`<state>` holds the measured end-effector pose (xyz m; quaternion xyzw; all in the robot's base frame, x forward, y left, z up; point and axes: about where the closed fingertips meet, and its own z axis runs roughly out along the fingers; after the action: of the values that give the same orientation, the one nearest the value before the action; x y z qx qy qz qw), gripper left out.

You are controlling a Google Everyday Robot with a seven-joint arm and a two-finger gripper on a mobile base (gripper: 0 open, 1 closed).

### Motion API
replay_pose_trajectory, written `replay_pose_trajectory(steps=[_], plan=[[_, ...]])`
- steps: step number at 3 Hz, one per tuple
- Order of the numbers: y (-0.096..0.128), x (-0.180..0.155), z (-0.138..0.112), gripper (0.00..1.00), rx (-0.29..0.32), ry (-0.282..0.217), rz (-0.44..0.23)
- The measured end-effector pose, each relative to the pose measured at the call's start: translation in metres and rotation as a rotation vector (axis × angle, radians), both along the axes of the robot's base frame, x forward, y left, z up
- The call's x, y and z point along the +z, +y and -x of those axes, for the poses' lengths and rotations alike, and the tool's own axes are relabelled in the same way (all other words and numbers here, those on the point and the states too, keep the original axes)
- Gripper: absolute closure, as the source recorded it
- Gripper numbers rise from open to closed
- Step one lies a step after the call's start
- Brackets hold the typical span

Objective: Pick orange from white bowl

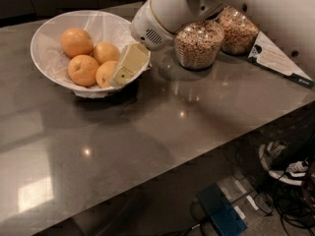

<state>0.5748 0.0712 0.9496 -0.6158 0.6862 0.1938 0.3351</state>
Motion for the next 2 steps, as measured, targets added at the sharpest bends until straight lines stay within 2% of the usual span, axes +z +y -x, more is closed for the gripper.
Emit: replay_pose_trajectory(steps=[2], plan=[[0.0073, -0.0028, -0.0065, 0.0, -0.002, -0.002, -0.015]])
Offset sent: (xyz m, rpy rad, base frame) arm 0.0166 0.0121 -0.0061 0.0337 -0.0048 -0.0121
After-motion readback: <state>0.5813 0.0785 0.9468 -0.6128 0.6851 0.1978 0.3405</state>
